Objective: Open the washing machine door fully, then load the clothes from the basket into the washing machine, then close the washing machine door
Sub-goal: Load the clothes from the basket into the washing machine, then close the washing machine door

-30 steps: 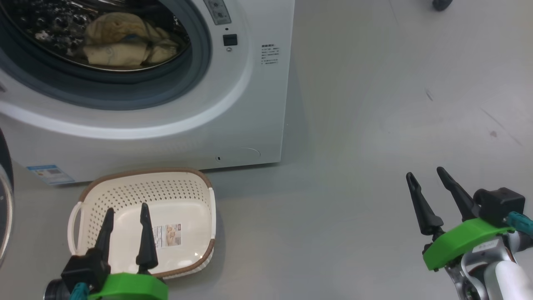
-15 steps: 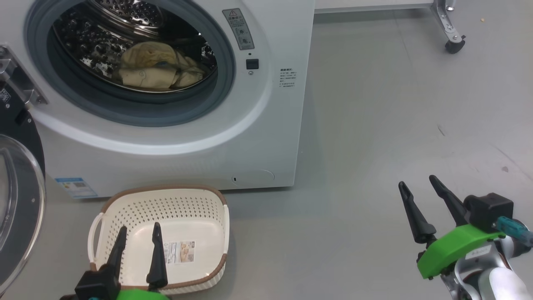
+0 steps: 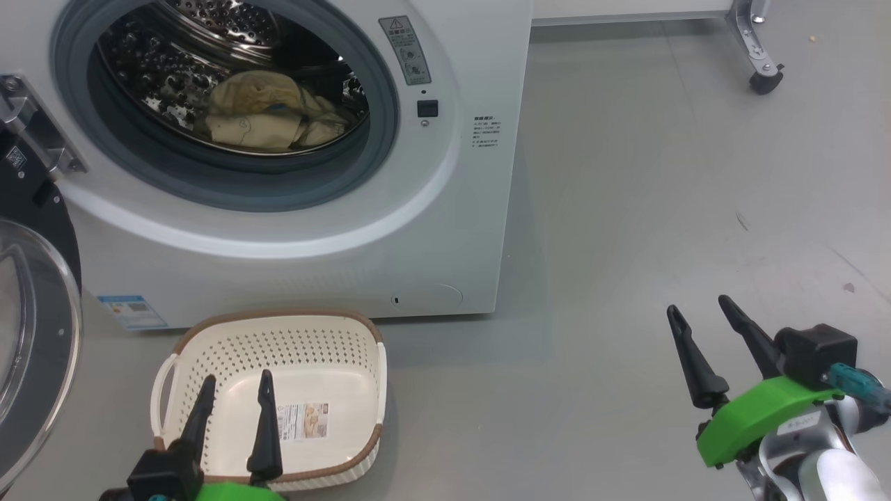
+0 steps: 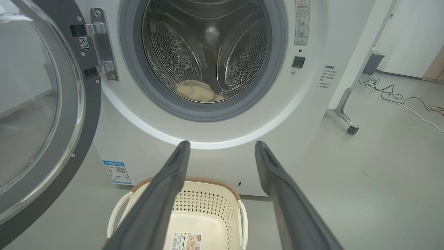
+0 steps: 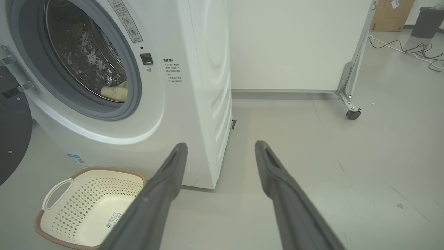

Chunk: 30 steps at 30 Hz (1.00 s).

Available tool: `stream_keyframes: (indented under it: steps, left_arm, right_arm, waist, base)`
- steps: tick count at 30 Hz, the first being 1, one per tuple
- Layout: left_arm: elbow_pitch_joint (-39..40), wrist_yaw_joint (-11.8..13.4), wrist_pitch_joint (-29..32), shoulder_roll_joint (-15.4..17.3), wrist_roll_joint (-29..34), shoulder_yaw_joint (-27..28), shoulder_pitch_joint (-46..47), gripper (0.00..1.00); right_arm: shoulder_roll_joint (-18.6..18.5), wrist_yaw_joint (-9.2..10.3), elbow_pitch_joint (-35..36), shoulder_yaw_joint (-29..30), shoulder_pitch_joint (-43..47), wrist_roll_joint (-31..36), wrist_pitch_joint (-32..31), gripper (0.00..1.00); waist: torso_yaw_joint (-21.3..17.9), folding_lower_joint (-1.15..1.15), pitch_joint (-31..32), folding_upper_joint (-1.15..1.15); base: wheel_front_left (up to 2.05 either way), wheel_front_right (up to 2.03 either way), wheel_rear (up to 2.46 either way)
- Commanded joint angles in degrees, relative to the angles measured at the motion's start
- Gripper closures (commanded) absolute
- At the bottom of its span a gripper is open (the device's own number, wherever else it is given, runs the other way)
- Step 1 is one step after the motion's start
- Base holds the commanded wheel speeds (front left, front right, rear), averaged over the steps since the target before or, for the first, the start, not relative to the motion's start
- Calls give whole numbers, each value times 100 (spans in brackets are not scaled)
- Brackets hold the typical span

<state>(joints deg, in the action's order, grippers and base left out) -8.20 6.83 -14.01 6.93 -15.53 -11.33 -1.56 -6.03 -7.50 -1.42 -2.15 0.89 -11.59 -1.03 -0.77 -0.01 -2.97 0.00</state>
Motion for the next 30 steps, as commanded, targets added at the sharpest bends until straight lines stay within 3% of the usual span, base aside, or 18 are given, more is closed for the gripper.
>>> stream_keyframes:
  steps: [1,21,30]
  left_arm:
    - [203,-15,1,108,28,192,200,0]
    - [175,-11,-34,185,58,92,296,0]
    - [197,21,-51,226,103,51,327,0]
  right_arm:
    - [-79,1,204,-87,-123,24,18,0]
    - [-55,1,136,-80,-154,23,36,0]
    - [-40,1,115,-34,-152,23,54,0]
  waist:
    - [8,1,-13,0]
    - [71,1,-36,0]
    - [158,1,-72,0]
  base:
    - [0,0,0]
    - [-2,2,0]
    - [-96,96,0]
